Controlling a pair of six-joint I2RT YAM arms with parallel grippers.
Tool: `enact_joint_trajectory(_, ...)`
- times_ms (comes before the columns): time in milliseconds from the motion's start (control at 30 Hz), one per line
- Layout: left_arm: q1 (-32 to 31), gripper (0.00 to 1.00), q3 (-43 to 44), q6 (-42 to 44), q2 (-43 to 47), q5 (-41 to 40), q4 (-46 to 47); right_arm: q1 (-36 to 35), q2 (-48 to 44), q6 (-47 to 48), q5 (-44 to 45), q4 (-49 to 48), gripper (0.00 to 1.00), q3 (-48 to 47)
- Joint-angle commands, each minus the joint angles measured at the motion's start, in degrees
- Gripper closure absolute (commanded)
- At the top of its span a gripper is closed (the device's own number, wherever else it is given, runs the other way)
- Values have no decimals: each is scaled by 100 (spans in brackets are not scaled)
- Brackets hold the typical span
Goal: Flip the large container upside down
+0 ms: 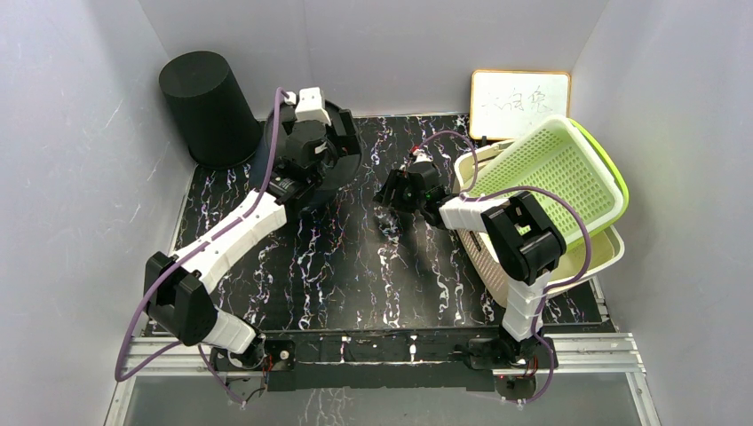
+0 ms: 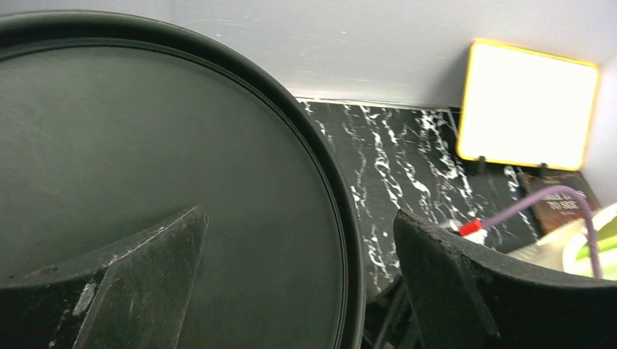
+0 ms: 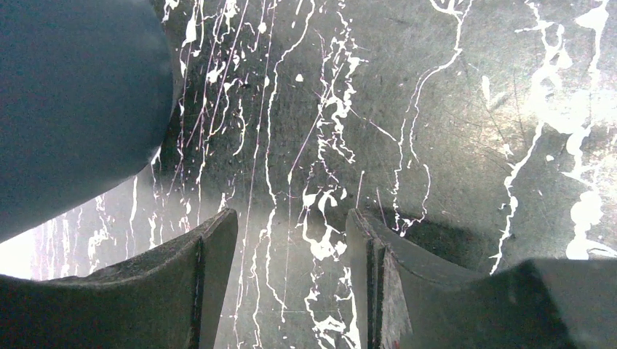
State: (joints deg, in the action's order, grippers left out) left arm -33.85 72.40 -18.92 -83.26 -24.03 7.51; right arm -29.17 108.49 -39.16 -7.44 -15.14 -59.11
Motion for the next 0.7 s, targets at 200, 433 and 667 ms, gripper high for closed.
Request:
enact_joint_trajectory(200, 152, 2, 26, 294, 340, -856, -205, 80, -258, 88, -77, -209, 46, 117)
enact_joint_trajectory(433, 176, 2, -98, 318, 442, -834, -222, 78, -265, 66, -102, -226, 46, 146)
enact_joint_trajectory(667, 189, 2, 154, 370, 460, -598, -698, 78, -255, 186, -161, -92, 46, 41)
